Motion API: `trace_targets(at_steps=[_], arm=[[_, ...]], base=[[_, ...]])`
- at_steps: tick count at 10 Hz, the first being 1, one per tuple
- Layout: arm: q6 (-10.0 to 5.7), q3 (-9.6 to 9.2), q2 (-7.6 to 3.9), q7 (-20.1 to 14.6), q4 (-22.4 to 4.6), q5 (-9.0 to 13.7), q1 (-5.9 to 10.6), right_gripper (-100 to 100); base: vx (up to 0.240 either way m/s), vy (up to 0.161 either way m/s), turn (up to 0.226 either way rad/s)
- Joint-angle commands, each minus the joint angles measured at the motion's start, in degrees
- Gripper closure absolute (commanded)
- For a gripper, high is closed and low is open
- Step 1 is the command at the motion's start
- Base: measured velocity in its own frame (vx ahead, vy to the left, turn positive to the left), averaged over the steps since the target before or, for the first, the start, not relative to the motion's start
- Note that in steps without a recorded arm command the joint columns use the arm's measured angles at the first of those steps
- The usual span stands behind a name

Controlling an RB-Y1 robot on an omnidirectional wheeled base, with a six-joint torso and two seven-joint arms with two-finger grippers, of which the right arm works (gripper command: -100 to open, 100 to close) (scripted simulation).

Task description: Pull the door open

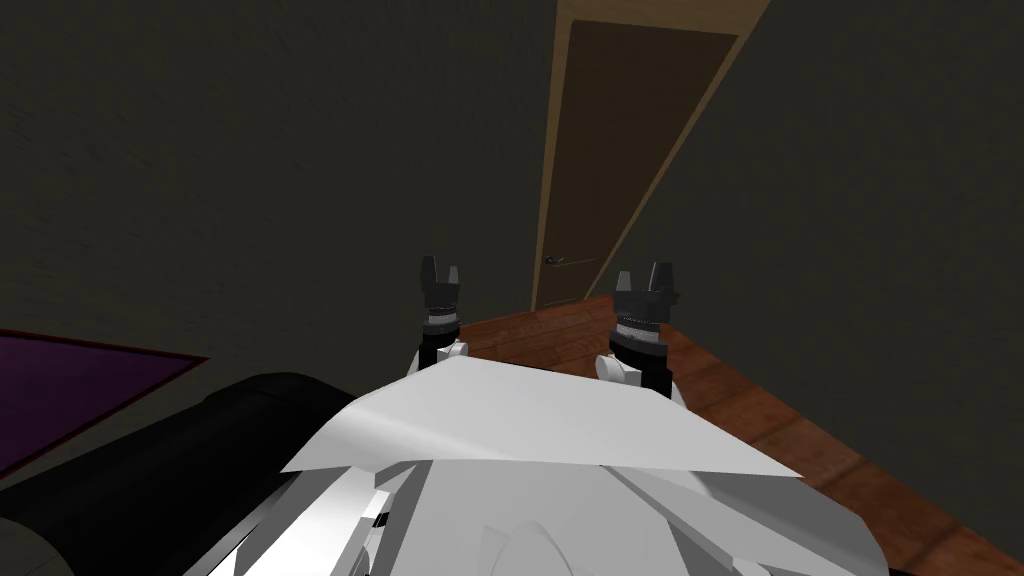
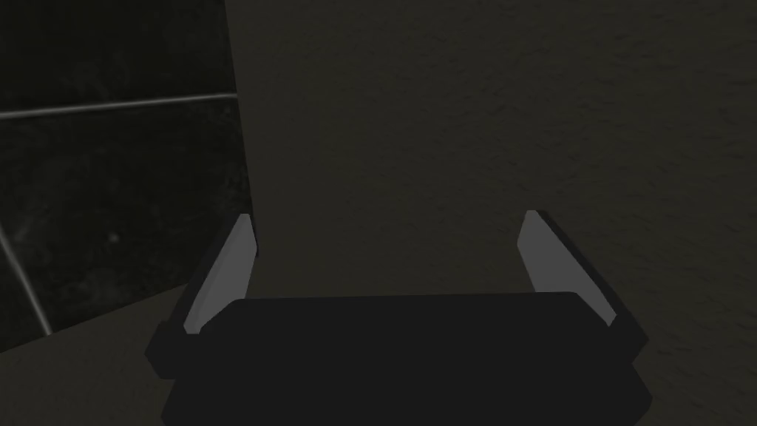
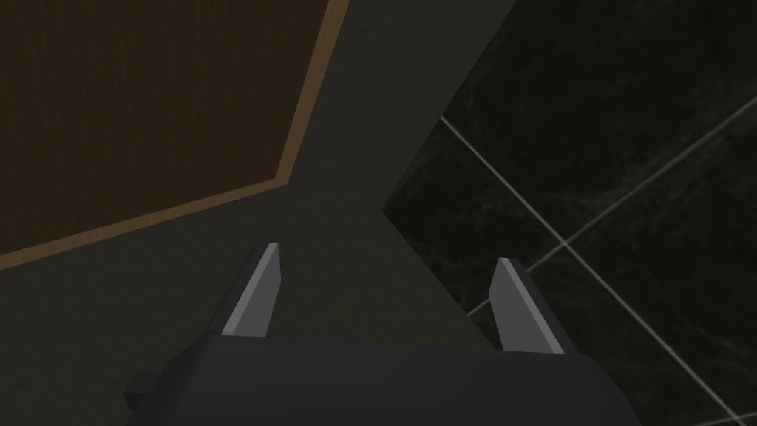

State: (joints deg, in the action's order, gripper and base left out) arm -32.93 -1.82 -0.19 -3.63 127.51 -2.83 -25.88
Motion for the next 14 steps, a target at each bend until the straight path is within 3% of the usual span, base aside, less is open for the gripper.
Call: trace_targets(at_steps=[1, 4, 8, 9, 11, 14], arm=[[-0.20, 0.12, -0.41, -0.03, -2.25, 0.11, 1.02, -100], [-0.57, 0.32, -1.10, -0.10, -6.34, 0.30, 2.89, -100], [-1.29, 0.74, -2.34, -0.22, -13.58, 0.69, 6.54, -100], [-1.29, 0.74, -2.34, -0.22, -14.36, 0.69, 6.54, -100], [-1.72, 0.99, -3.06, -0.29, -18.13, 0.92, 8.77, -100], [-1.96, 1.12, -3.43, -0.33, -21.87, 1.05, 9.96, -100]], base=[[0.032, -0.015, 0.060], [0.074, -0.030, 0.062], [0.089, -0.049, 0.082], [0.055, -0.033, 0.024], [0.059, -0.033, 0.077], [0.051, -0.032, 0.048]])
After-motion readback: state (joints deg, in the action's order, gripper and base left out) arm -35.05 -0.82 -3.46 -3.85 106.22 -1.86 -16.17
